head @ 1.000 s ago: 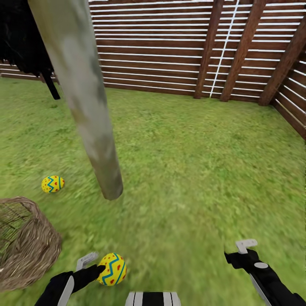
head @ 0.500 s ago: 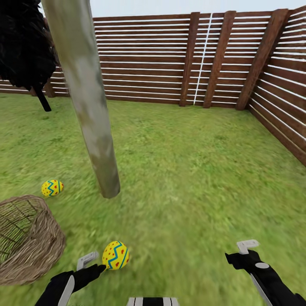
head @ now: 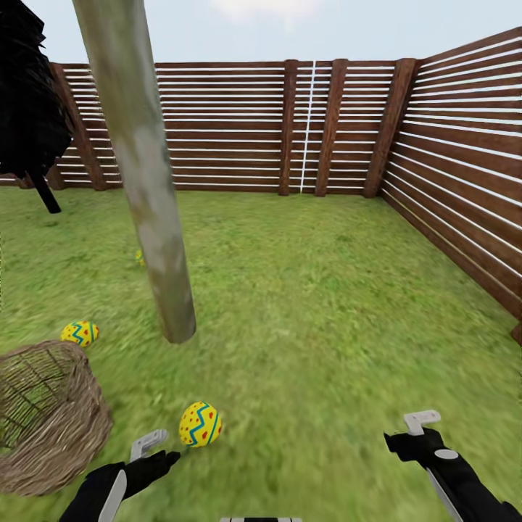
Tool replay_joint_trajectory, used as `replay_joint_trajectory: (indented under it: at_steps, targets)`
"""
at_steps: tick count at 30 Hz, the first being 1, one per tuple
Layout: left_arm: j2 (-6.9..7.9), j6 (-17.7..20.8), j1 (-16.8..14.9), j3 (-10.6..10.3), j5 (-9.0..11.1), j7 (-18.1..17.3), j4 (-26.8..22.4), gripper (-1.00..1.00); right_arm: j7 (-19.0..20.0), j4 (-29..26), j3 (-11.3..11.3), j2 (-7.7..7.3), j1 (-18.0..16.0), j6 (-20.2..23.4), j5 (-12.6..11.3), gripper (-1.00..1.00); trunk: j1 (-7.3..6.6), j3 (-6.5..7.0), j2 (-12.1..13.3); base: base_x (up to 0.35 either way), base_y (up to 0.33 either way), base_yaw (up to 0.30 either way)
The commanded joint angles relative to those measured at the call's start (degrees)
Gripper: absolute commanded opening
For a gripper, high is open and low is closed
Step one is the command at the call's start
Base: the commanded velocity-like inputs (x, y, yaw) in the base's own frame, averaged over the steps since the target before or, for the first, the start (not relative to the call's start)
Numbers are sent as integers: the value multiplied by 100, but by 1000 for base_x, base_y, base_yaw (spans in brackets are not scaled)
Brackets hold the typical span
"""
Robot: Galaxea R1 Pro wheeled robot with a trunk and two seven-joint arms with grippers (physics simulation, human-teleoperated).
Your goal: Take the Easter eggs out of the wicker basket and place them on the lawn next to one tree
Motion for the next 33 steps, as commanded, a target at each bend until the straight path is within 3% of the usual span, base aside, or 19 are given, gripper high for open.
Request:
replay_joint_trajectory:
  at_steps: [1,33]
  targets:
    - [3,42,-4,15,41,-12,-4,100,2,13,12,-6,-2,32,-16,100,-6,19,0,-270,202,-23]
    - [22,49,-3,13,41,-18,3,100,2,32,34,38,-2,24,-11,100,-89,728,42,-265,191,-1]
